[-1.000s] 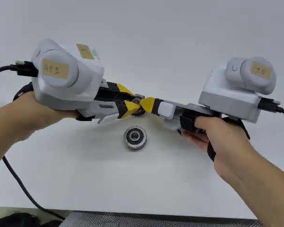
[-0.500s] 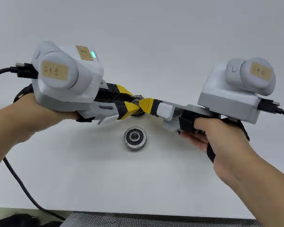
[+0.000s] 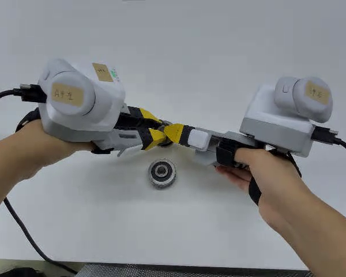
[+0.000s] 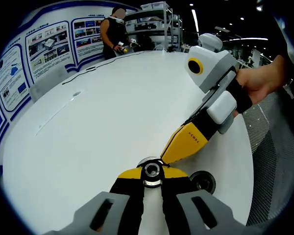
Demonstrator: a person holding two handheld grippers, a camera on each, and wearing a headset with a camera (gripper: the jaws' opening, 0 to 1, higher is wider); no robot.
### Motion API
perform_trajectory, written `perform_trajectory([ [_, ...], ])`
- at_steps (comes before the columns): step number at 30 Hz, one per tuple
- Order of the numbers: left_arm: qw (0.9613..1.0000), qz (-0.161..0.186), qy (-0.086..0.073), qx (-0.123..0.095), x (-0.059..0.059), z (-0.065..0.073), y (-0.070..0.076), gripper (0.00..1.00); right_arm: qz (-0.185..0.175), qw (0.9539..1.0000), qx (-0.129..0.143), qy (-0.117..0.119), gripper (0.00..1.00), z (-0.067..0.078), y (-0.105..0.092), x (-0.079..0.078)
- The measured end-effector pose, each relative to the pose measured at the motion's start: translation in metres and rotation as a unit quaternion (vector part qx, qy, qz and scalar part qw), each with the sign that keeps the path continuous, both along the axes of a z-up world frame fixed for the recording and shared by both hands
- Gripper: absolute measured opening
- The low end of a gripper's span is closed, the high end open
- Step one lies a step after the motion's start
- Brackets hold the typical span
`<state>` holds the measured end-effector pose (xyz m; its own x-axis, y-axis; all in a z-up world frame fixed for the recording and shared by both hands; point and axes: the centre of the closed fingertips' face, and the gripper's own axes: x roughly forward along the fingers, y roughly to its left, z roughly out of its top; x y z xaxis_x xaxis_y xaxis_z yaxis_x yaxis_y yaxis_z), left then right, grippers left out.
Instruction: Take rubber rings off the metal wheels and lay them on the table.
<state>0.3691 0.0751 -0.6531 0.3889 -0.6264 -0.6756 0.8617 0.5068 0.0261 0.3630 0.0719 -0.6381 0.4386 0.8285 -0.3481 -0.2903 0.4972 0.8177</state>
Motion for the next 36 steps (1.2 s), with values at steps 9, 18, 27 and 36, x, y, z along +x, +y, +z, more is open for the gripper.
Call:
perform_trajectory([
  [9,0.9998,-0.008,-0.004,0.017,0.0000,0.0004,-0.0018,0.13,-0.014,0.9998,0.001,0.015,0.01,-0.0023,-0.0021,0.0012],
  [18,0.9996,-0.008,-0.008,0.025,0.0017,0.0006,-0.0023,0.13,-0.026,0.9993,0.005,0.025,0.01,-0.0034,-0.0045,0.0039],
  [27,0.9989,-0.015,-0.018,0.041,0.0010,0.0015,-0.0005,0.14,-0.030,0.9991,0.009,0.028,0.02,-0.0022,-0.0025,0.0013],
  [36,0.9988,-0.008,-0.026,0.041,0.0000,0.0086,0.0059,0.15,-0.030,0.9989,0.019,0.032,0.02,0.0018,0.0012,0.0003],
])
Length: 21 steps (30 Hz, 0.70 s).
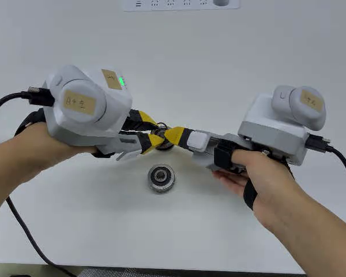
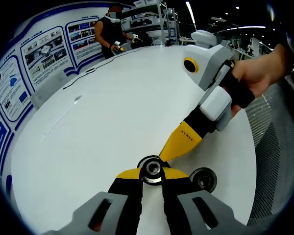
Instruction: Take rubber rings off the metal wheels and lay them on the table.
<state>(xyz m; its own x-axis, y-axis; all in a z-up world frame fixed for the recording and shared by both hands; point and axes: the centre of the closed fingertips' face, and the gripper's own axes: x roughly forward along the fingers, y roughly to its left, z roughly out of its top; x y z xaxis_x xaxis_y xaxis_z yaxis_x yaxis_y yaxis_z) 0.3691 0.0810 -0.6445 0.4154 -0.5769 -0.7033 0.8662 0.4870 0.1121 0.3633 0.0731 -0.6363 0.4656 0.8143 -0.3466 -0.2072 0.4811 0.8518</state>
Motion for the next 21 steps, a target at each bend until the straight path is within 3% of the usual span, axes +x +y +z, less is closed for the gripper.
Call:
perform_trajectory([
  [16,0.9995,0.029,-0.007,-0.007,-0.007,0.012,0.014,0.20,-0.003,0.9996,0.026,0.002,0.02,0.014,0.001,-0.002],
  [21,0.9986,0.043,-0.015,-0.025,-0.004,0.021,0.012,0.22,-0.015,0.9994,0.033,0.000,0.02,0.020,-0.008,0.002],
])
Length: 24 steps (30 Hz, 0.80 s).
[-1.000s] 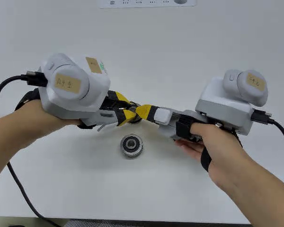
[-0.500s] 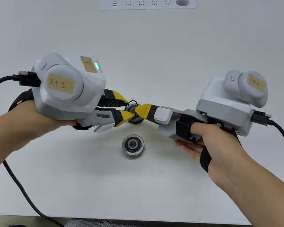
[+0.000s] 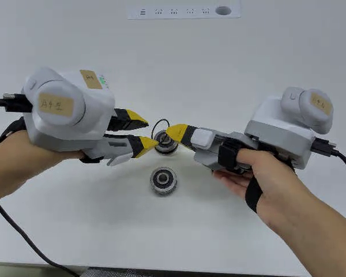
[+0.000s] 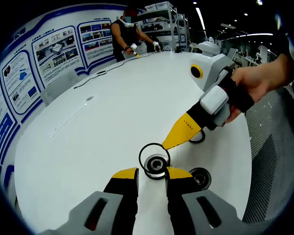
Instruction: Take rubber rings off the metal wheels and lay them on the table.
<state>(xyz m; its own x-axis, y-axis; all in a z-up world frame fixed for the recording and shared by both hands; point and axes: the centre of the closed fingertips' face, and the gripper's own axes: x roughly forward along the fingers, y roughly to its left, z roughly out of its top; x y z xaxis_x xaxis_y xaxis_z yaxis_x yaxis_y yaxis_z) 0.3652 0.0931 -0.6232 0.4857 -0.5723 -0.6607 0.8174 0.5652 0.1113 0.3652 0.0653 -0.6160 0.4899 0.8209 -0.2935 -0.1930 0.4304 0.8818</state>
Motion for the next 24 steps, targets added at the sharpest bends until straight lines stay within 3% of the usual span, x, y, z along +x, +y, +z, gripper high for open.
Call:
perform_trajectory([
  [10,0.9999,0.003,-0.010,-0.007,0.001,0.006,-0.003,0.29,-0.028,0.9995,-0.012,0.002,0.02,-0.001,-0.032,-0.004],
  [18,0.9999,0.001,-0.011,0.000,-0.001,0.004,-0.002,0.31,-0.050,0.9980,-0.031,0.023,0.02,-0.021,-0.063,-0.019],
  [24,0.9999,-0.003,-0.010,0.000,-0.003,0.004,-0.004,0.31,-0.064,0.9968,-0.036,0.031,0.02,-0.026,-0.075,-0.024],
])
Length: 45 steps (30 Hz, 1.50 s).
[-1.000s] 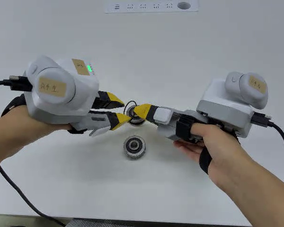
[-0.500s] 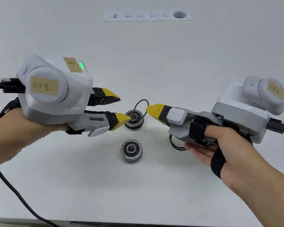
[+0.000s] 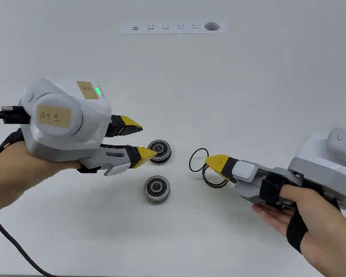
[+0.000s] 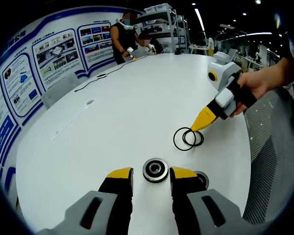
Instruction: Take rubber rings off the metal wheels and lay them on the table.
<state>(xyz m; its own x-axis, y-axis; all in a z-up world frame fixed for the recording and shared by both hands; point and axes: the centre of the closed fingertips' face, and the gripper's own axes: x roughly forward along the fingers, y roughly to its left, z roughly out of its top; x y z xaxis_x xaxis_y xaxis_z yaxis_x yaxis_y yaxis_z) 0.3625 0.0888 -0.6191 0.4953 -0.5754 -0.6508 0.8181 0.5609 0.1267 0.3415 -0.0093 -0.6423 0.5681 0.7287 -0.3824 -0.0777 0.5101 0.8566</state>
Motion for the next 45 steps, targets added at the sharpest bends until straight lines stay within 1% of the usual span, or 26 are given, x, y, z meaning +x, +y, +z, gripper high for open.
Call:
perform_trajectory([
  [5,1.0000,0.000,0.000,0.000,0.000,0.001,0.000,0.31,-0.009,0.9999,-0.003,0.003,0.02,-0.002,-0.008,-0.002],
  [9,1.0000,0.001,0.000,0.001,0.000,0.001,0.001,0.31,-0.020,0.9997,-0.001,0.013,0.02,-0.006,-0.015,-0.003],
  [13,1.0000,-0.001,0.000,0.002,-0.001,0.001,-0.001,0.31,-0.024,0.9995,-0.008,0.017,0.02,-0.009,-0.018,-0.006],
  [15,1.0000,-0.001,0.000,0.000,-0.001,0.002,-0.002,0.31,-0.029,0.9993,-0.013,0.020,0.02,-0.011,-0.020,-0.007],
  [18,1.0000,-0.001,0.000,0.000,-0.001,0.002,-0.002,0.30,-0.038,0.9986,-0.020,0.031,0.02,-0.015,-0.024,-0.009],
  [24,1.0000,-0.002,0.000,0.002,-0.003,0.002,-0.002,0.30,-0.048,0.9975,-0.038,0.033,0.03,-0.019,-0.030,-0.012],
  [26,1.0000,-0.002,0.001,0.003,-0.004,0.001,-0.002,0.30,-0.048,0.9973,-0.045,0.033,0.04,-0.020,-0.032,-0.013],
  [30,1.0000,-0.002,0.001,0.004,-0.005,0.001,-0.002,0.30,-0.049,0.9970,-0.050,0.034,0.08,-0.021,-0.033,-0.015],
  [33,1.0000,-0.002,0.001,0.005,-0.005,0.000,-0.001,0.30,-0.047,0.9965,-0.064,0.026,0.09,-0.021,-0.034,-0.015],
  [36,1.0000,-0.002,0.002,0.005,-0.006,0.000,-0.001,0.30,-0.055,0.9964,-0.062,0.018,0.09,-0.017,-0.037,-0.012],
  [38,1.0000,-0.003,0.003,0.006,-0.006,0.000,-0.001,0.30,-0.060,0.9962,-0.063,0.005,0.09,-0.012,-0.039,-0.008],
  [41,1.0000,-0.005,0.004,0.008,-0.006,-0.002,-0.001,0.30,-0.061,0.9969,-0.048,-0.011,0.10,-0.004,-0.037,-0.003],
  [44,0.9999,-0.007,0.006,0.010,-0.005,-0.004,-0.001,0.30,-0.052,0.9973,-0.041,-0.030,0.12,0.003,-0.032,0.002],
  [45,0.9999,-0.007,0.007,0.011,-0.004,-0.005,-0.001,0.30,-0.049,0.9975,-0.038,-0.036,0.14,0.006,-0.030,0.003],
])
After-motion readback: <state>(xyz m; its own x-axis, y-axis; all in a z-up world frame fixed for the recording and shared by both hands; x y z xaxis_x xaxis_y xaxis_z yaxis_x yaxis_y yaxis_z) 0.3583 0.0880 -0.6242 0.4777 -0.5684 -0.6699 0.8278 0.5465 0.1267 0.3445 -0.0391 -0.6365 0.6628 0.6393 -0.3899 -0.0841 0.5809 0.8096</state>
